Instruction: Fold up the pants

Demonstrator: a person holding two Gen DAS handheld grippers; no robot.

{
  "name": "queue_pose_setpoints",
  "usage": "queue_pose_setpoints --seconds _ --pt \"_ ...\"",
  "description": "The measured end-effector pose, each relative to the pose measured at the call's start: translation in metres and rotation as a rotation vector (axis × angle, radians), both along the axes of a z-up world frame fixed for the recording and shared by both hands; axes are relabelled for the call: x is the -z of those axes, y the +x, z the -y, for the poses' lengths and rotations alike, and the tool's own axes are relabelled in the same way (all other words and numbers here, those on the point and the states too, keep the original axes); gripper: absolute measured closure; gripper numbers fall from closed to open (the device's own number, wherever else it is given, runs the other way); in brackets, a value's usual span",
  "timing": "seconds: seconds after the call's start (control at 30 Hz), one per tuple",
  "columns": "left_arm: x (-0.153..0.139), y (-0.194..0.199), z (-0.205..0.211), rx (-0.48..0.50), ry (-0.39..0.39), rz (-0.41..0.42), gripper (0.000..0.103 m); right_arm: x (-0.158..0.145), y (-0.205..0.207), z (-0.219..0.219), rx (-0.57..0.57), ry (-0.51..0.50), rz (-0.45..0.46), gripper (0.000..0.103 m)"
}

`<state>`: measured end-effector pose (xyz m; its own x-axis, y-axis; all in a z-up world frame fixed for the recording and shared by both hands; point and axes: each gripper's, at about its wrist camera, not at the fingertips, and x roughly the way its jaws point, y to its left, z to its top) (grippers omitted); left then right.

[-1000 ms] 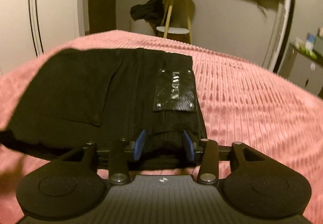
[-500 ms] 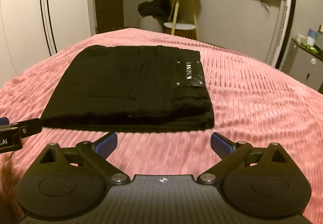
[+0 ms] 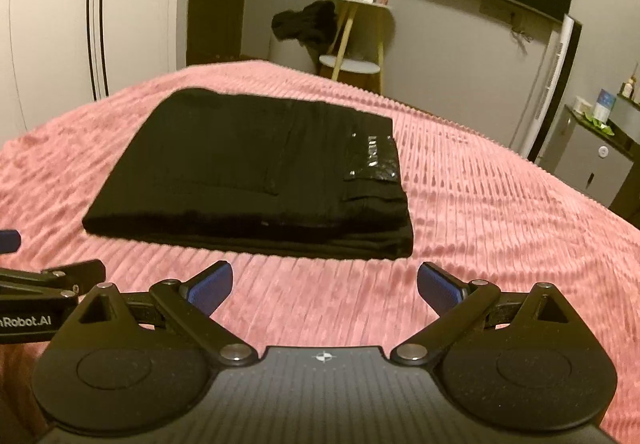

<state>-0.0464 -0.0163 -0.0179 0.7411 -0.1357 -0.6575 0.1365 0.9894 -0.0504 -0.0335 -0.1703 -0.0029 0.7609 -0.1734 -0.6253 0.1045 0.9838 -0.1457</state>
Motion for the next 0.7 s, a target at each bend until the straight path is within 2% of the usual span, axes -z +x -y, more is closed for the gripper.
queue_pose_setpoints --seconds 0.7 --pt "0.004 0.0044 0.0026 -0.004 0.017 -0.015 0.0 0.0043 0.0023 -0.0013 -0.009 -0.003 -0.022 0.004"
